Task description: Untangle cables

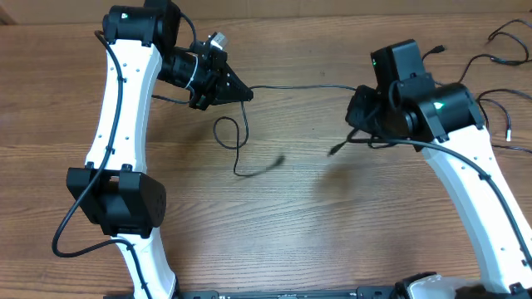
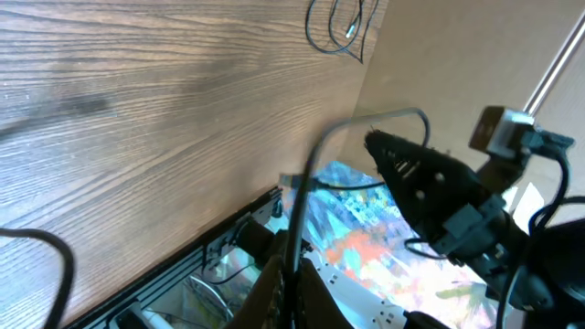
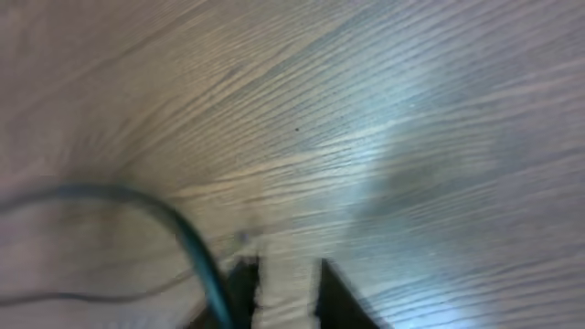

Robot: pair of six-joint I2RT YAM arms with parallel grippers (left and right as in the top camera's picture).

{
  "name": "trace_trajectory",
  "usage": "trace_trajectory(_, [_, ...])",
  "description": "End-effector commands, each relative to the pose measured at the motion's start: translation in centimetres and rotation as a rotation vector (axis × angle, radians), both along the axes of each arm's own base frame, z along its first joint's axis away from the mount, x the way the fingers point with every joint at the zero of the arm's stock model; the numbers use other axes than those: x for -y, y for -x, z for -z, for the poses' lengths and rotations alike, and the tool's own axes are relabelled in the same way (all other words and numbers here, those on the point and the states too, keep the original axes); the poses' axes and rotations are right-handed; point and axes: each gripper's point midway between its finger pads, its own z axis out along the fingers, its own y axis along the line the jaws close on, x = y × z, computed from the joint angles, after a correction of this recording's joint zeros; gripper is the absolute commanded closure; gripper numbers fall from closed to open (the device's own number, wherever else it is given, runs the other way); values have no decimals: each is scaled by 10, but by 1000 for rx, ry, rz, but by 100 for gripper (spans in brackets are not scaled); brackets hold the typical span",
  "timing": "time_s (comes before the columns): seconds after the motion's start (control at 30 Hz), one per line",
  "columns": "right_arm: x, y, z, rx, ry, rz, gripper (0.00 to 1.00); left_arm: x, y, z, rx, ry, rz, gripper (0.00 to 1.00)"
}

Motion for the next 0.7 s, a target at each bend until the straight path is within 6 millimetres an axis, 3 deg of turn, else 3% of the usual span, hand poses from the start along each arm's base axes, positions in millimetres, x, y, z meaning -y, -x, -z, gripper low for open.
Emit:
trace_trajectory(0.0, [-10,4,-14,40,-44,-99,60,-5,-2,-1,44,-29,9,96])
trace_trajectory(0.23, [-23,9,-15,37,-81,-207,34,-22,-4,20,14,-190,-25,96])
trace_trajectory(0.67, [-59,17,-16,21,-177,-310,23,-5,-2,25,-50,-230,-62,96])
